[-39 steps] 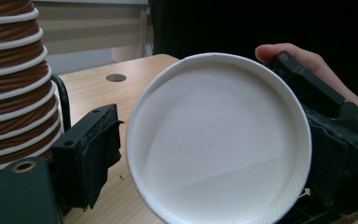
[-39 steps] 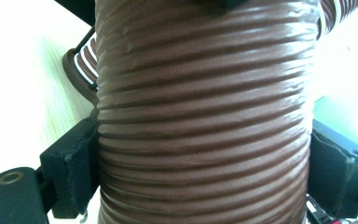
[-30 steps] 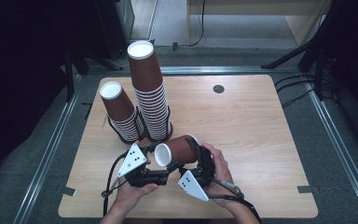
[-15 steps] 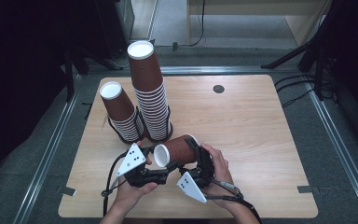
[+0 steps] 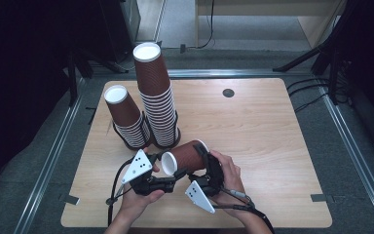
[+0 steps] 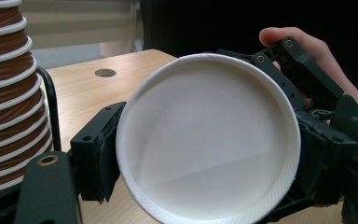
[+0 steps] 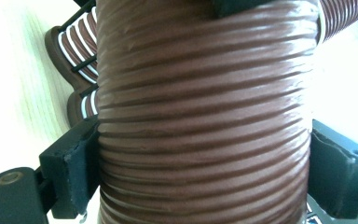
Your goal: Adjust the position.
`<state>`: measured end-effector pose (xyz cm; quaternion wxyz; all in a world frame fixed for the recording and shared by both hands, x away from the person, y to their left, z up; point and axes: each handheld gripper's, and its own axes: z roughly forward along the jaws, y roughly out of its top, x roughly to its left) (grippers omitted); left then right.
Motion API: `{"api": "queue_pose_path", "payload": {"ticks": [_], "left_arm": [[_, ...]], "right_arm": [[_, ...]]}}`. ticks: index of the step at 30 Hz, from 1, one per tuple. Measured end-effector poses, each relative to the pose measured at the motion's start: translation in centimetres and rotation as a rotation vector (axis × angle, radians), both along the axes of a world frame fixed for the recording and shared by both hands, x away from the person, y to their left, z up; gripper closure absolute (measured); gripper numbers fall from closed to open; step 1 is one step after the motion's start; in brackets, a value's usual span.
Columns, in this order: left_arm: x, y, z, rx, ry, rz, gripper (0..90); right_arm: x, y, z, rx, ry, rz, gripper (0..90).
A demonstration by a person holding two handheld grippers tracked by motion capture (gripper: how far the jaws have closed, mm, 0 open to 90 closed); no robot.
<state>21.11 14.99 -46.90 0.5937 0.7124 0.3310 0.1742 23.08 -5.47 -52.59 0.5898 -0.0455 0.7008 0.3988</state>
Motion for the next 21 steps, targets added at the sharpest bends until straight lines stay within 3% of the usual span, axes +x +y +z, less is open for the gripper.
{"api": "queue_pose_path", "payload": {"ticks": [12, 16, 21], "left_arm": [[-0.05, -0.05, 0.01, 0.007, -0.005, -0.003, 21.5], [0.14, 0.16, -0.14, -0.008, 0.007, -0.015, 22.1], [0.03, 0.10, -0.10, 0.005, -0.010, -0.012, 22.7]], "right_arm": [[-0.02, -0.03, -0.02, -0.029, -0.045, -0.012, 10.9], [-0.03, -0.01, -0.07, -0.034, -0.040, -0.009, 10.2], [-0.10, -0.05, -0.08, -0.010, -0.023, -0.008, 7.8]]}}
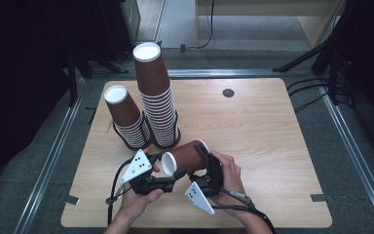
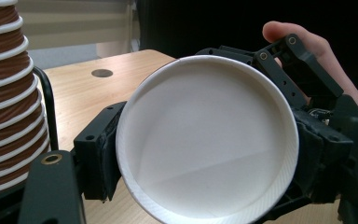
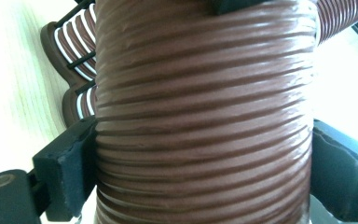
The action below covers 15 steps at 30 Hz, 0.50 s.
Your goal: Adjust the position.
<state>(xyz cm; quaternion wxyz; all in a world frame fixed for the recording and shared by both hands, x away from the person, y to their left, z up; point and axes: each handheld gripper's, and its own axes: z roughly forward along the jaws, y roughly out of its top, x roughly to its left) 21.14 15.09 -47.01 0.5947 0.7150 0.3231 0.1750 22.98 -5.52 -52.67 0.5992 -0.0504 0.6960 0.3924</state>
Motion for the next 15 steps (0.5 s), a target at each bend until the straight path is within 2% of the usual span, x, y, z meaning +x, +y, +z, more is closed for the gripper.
{"api": "queue_pose_path", "payload": {"ticks": [2, 6, 9, 15], "left_arm": [[0.01, 0.07, -0.01, 0.002, -0.003, 0.009, 22.9], [0.10, 0.36, -0.01, -0.001, -0.003, 0.014, 22.9], [0.13, 0.68, 0.09, -0.012, -0.012, 0.028, 22.9], [0.15, 0.96, 0.15, -0.023, -0.016, 0.038, 23.0]], "right_arm": [[0.00, -0.02, 0.00, 0.008, 0.017, -0.002, 4.3], [0.02, -0.15, -0.06, 0.003, 0.025, 0.004, 3.0], [-0.01, -0.26, 0.07, 0.023, 0.039, 0.001, 1.7], [-0.08, -0.53, 0.25, 0.029, 0.048, -0.003, 0.0]]}}
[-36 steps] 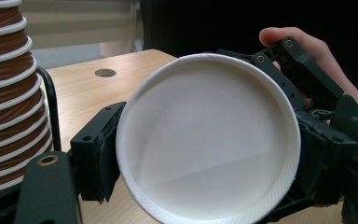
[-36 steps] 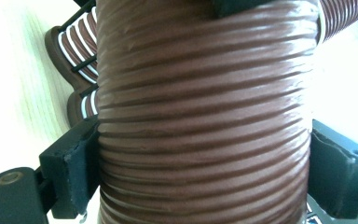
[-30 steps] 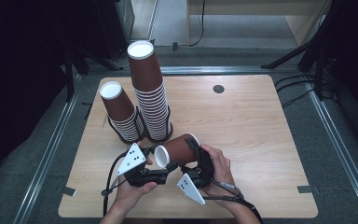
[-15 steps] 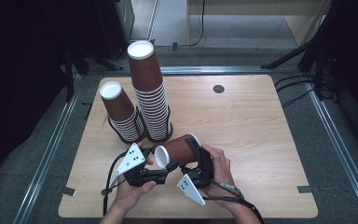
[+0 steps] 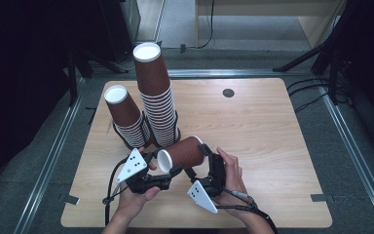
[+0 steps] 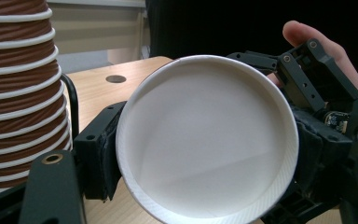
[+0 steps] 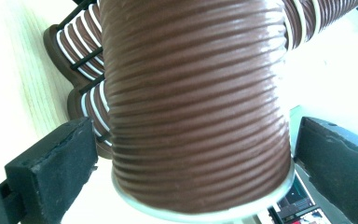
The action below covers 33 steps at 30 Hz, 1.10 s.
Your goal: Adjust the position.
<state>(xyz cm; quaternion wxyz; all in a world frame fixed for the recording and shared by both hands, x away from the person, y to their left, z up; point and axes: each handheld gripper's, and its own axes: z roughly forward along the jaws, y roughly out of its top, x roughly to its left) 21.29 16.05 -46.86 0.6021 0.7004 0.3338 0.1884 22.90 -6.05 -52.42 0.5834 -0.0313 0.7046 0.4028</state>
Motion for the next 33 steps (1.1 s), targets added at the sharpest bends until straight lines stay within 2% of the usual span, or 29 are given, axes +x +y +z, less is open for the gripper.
{"api": "queue_pose_path", "payload": {"ticks": [8, 18, 23, 32, 33], "left_arm": [[0.0, 0.1, 0.0, 0.001, -0.007, 0.007, 23.0], [0.0, 0.5, 0.1, -0.004, -0.011, 0.018, 23.0], [0.1, 0.7, 0.2, -0.008, -0.012, 0.025, 23.0], [0.0, 0.9, 0.3, -0.016, -0.018, 0.038, 23.0], [0.0, 0.9, 0.3, -0.016, -0.019, 0.039, 23.0]], "right_arm": [[-0.2, -0.3, 0.3, 0.019, 0.008, -0.010, 0.0], [-0.4, -1.0, 0.5, 0.007, 0.001, -0.022, 0.0], [-0.5, -1.3, 0.6, 0.016, 0.003, -0.033, 0.0], [-0.7, -1.9, 0.5, 0.054, 0.040, -0.048, 0.0], [-0.8, -2.0, 0.4, 0.070, 0.052, -0.049, 0.0]]}}
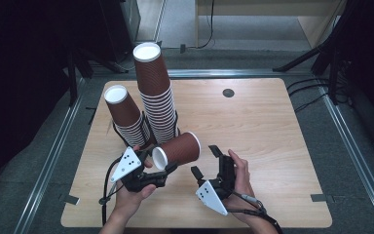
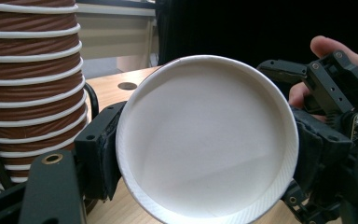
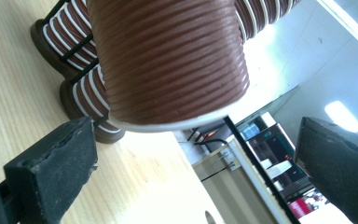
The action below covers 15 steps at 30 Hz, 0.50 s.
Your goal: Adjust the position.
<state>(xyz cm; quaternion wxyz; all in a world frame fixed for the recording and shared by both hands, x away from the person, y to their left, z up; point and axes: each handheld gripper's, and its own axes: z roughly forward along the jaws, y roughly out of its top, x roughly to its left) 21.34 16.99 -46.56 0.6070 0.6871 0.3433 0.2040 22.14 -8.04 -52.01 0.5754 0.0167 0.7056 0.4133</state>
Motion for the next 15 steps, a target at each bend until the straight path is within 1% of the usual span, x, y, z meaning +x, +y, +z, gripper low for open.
{"api": "queue_pose_path", "payload": {"ticks": [4, 6, 7, 8, 9, 10, 12, 13, 14, 15], "left_arm": [[-0.04, -0.06, 0.02, 0.000, -0.002, 0.001, 23.0], [-0.08, -0.14, 0.04, -0.002, -0.003, -0.001, 23.0], [-0.10, -0.17, 0.05, -0.002, -0.004, -0.002, 22.9], [-0.12, -0.19, 0.06, -0.001, -0.005, -0.003, 22.9], [-0.13, -0.20, 0.07, -0.003, -0.005, -0.002, 22.9], [-0.13, -0.20, 0.08, -0.003, -0.005, -0.002, 23.0], [-0.09, -0.12, 0.06, -0.005, -0.004, 0.002, 22.9], [-0.09, -0.12, 0.06, -0.005, -0.004, 0.002, 23.0], [-0.04, 0.00, 0.03, -0.005, -0.003, 0.001, 22.9], [-0.04, 0.00, 0.03, -0.005, -0.003, 0.001, 23.0]], "right_arm": [[-0.09, -0.25, -0.17, 0.020, 0.017, -0.016, 0.0], [-0.10, -0.36, -0.23, 0.064, 0.048, -0.031, 0.0], [-0.09, -0.42, -0.24, 0.082, 0.062, -0.032, 0.0], [-0.08, -0.50, -0.25, 0.101, 0.086, -0.029, 0.0], [-0.08, -0.50, -0.25, 0.101, 0.086, -0.029, 0.0], [-0.12, -0.49, -0.32, 0.128, 0.115, -0.033, 0.0], [-0.12, -0.49, -0.34, 0.159, 0.138, -0.037, 0.0], [-0.12, -0.49, -0.34, 0.159, 0.138, -0.037, 0.0], [-0.05, -0.55, -0.28, 0.188, 0.157, -0.047, 0.0], [-0.02, -0.58, -0.26, 0.201, 0.166, -0.050, 0.0]]}}
